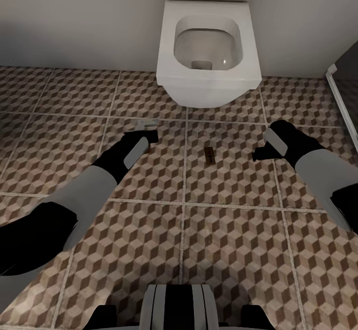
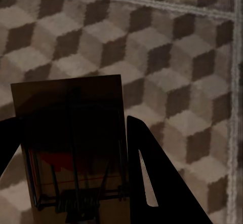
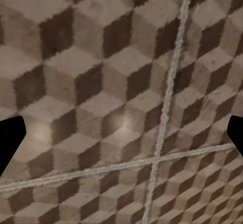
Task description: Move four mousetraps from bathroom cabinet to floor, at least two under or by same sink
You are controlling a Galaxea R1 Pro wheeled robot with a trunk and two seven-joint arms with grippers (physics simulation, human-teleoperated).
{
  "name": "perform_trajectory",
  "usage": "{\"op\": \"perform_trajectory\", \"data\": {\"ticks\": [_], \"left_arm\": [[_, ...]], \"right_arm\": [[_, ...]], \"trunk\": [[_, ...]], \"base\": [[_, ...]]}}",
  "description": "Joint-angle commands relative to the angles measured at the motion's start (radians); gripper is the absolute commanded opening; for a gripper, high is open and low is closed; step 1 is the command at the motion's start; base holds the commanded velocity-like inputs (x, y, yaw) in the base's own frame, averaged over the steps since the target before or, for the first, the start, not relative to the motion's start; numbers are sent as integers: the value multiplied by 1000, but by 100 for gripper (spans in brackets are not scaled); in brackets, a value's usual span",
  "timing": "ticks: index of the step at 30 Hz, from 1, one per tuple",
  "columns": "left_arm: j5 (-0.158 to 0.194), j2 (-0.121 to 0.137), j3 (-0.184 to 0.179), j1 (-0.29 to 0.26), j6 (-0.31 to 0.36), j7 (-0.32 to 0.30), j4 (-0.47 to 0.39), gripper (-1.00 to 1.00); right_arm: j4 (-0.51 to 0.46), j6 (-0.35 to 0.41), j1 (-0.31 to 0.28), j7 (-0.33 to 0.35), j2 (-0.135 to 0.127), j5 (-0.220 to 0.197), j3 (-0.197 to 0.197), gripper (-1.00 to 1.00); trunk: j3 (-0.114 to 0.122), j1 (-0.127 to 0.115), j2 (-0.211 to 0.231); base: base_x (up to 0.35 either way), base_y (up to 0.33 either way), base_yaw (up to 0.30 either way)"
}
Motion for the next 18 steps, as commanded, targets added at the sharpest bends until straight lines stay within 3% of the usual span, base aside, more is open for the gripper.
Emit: {"op": "perform_trajectory", "data": {"ticks": [1, 9, 18], "left_arm": [[7, -1, -9, -1, 2, 10, -1, -100], [7, -5, -42, -1, -5, 6, -1, -100], [8, -7, -52, 0, -25, 4, 0, -100]], "right_arm": [[-2, 3, -1, -7, -1, -11, 7, 100], [-2, 3, -1, -6, 2, -11, 8, 100], [-2, 3, -1, -6, 6, -11, 8, 100]], "trunk": [[-1, 0, 0], [-1, 0, 0], [-1, 0, 0]], "base": [[0, 0, 0], [-30, -16, 0], [-22, -15, 0]]}}
